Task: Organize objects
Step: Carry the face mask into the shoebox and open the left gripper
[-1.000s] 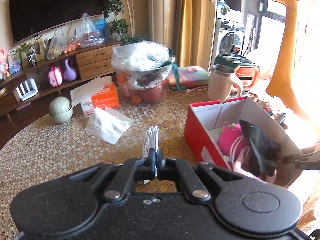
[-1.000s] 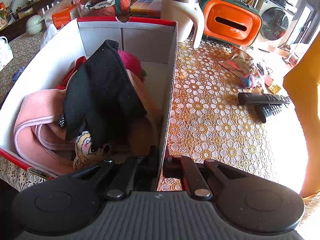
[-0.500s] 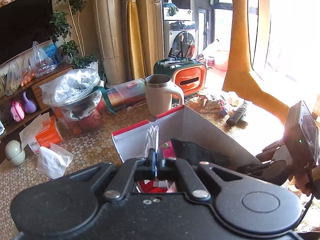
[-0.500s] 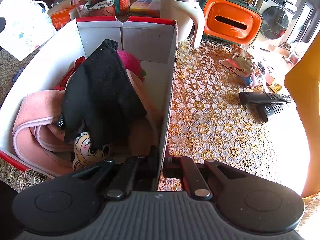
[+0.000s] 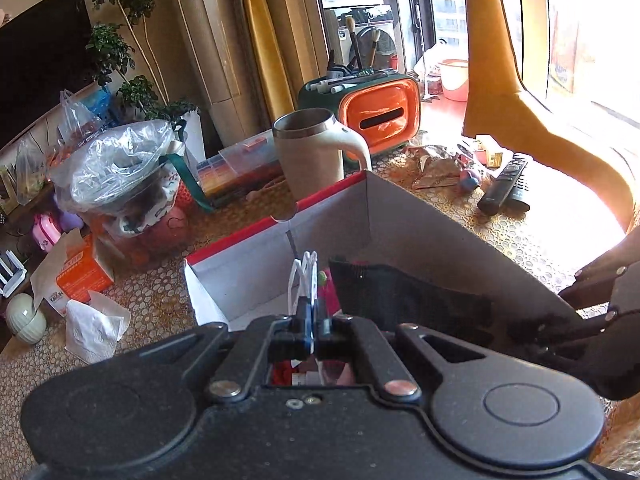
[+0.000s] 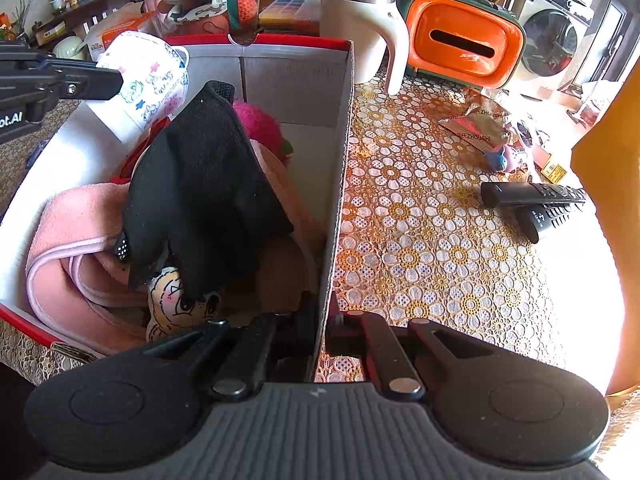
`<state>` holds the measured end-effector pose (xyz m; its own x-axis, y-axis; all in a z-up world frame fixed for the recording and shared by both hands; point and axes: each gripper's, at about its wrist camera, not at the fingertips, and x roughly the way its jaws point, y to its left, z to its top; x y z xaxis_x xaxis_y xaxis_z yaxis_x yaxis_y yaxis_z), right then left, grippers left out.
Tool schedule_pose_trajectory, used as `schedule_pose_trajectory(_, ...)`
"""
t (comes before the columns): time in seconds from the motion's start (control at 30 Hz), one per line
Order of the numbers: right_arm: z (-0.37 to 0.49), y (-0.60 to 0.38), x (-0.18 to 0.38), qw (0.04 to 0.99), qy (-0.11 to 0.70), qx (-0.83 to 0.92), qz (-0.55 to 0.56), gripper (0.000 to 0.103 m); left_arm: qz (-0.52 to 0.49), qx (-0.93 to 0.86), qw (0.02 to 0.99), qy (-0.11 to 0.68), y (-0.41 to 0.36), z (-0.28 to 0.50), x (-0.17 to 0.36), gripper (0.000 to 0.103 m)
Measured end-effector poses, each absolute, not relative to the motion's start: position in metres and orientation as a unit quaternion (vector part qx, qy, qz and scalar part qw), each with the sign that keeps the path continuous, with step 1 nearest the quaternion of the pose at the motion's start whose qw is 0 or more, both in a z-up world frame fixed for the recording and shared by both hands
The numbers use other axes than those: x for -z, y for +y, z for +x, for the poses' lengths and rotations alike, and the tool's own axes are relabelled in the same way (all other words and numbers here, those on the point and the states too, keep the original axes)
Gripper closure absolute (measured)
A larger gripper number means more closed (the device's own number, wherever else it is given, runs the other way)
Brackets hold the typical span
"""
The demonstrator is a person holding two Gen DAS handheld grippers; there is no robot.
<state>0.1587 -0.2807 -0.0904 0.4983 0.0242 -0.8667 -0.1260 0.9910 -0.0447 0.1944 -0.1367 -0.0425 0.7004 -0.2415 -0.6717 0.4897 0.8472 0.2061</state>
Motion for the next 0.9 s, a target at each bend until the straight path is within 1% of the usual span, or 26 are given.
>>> schedule_pose_trajectory(0.2, 0.159, -0.280, 0.090, 0.863, 0.500, -0.044, -0.054, 0.099, 0.197, 0.191, 0.896, 0.349, -0.140, 0.206, 0.057, 0.103)
schedule_pose_trajectory(0.43, 0.159, -0.280, 0.090, 0.864, 0.500, -0.044, -0.053, 0.099, 0.176, 0.202, 0.879, 0.393, -0.139, 0.219, 0.067, 0.103)
schedule_pose_trajectory(0.5, 0.159, -0.280, 0.090, 0.864, 0.500, -0.044, -0.053, 0.099, 0.169, 0.205, 0.877, 0.400, -0.138, 0.220, 0.068, 0.101)
schedule_pose_trajectory(0.57, 0.159, -0.280, 0.090, 0.864, 0.500, -0.044, -0.053, 0.099, 0.160, 0.208, 0.874, 0.409, -0.138, 0.221, 0.068, 0.090)
schedule_pose_trajectory(0.63, 0.159, -0.280, 0.090, 0.864, 0.500, -0.044, -0.053, 0.099, 0.155, 0.206, 0.873, 0.413, -0.136, 0.221, 0.069, 0.084)
schedule_pose_trajectory(0.7, 0.159, -0.280, 0.090, 0.864, 0.499, -0.044, -0.053, 0.099, 0.152, 0.208, 0.872, 0.416, -0.136, 0.221, 0.068, 0.082)
schedule_pose_trajectory(0.77, 0.159, -0.280, 0.090, 0.863, 0.500, -0.044, -0.053, 0.099, 0.151, 0.209, 0.873, 0.414, -0.135, 0.219, 0.067, 0.072)
schedule_pose_trajectory(0.9, 0.159, -0.279, 0.090, 0.863, 0.500, -0.043, -0.053, 0.099, 0.142, 0.217, 0.876, 0.407, -0.131, 0.212, 0.060, 0.064)
